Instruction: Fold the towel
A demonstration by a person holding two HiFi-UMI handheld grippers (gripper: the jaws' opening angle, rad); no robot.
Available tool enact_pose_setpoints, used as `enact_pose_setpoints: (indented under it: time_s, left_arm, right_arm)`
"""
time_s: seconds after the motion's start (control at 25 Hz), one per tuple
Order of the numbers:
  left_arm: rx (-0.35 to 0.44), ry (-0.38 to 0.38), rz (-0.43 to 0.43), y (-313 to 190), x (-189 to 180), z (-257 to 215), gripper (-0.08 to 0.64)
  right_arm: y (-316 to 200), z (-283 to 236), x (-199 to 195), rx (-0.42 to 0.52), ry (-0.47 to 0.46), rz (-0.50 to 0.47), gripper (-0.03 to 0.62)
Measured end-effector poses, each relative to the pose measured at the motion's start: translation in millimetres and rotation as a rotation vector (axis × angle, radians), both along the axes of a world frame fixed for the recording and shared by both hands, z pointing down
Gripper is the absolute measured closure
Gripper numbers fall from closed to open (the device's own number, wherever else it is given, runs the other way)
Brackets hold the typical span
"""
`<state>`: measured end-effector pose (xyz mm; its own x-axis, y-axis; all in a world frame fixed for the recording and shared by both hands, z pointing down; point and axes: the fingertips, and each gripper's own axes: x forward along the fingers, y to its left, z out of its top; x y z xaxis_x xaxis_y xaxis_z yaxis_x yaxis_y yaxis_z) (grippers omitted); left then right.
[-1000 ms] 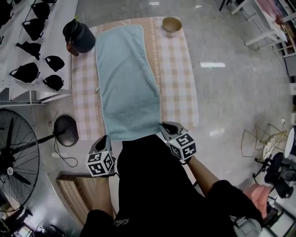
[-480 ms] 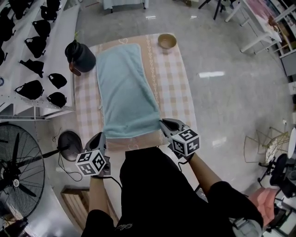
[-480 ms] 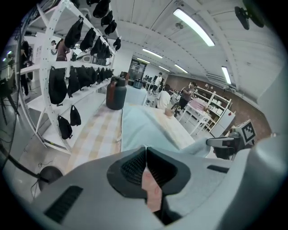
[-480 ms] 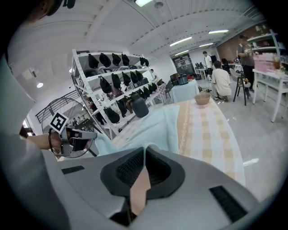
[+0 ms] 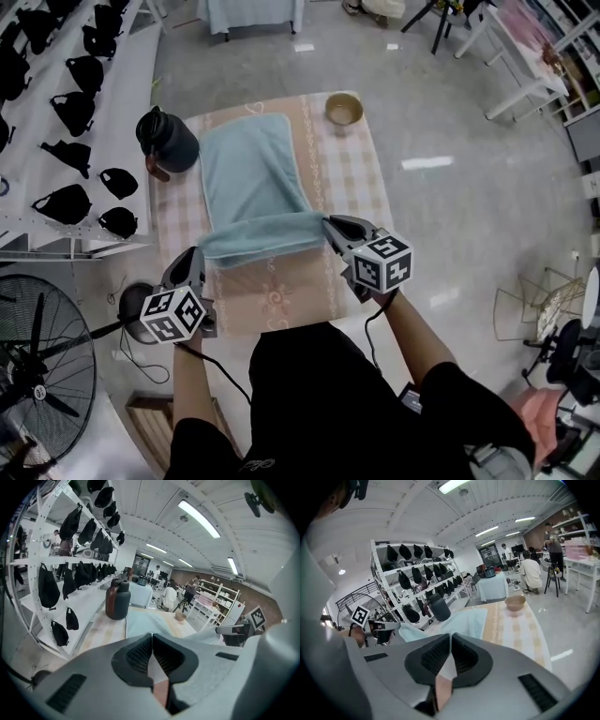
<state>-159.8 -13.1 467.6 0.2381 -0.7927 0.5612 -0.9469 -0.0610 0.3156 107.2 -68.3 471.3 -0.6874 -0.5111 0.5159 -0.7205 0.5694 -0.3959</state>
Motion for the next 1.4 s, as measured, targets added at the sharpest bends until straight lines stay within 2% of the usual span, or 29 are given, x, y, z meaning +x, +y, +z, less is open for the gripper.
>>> enact_pose_setpoints:
  time_s: [0.48,0.6,0.8,1.08,1.28,1.4]
  left_arm:
    - [0.051,0.022,-0.013,-101,-30,-7,0.546]
    - [0.053,0.025,-0.010,-121,-36,-4,0.546]
    - [0.058,-0.011,0.021,-155,-45,-2,0.546]
    - [0.033,-0.001,0.037,-182,-48,13,0.545]
    - [0.001,-0.026,0.044,-199,-47,27,0.546]
    - [-0.003,-0.083,0.056,-213,-45,28,0.546]
  right_arm:
    - [-100,-5,-31,0.004,0.013,0.009,0.574]
    - [-119,-4,-37,0.006,0.014,0.010,0.574]
    - [-151,-1,-47,0.015,0.014,0.008,0.574]
    - [-178,13,-50,-0.011,0.020,0.021,0.574]
    - [-196,21,-47,-0.014,0.011,0.022,0.574]
    - [-207,25,-42,-0.027,-0.001,0.024,0.574]
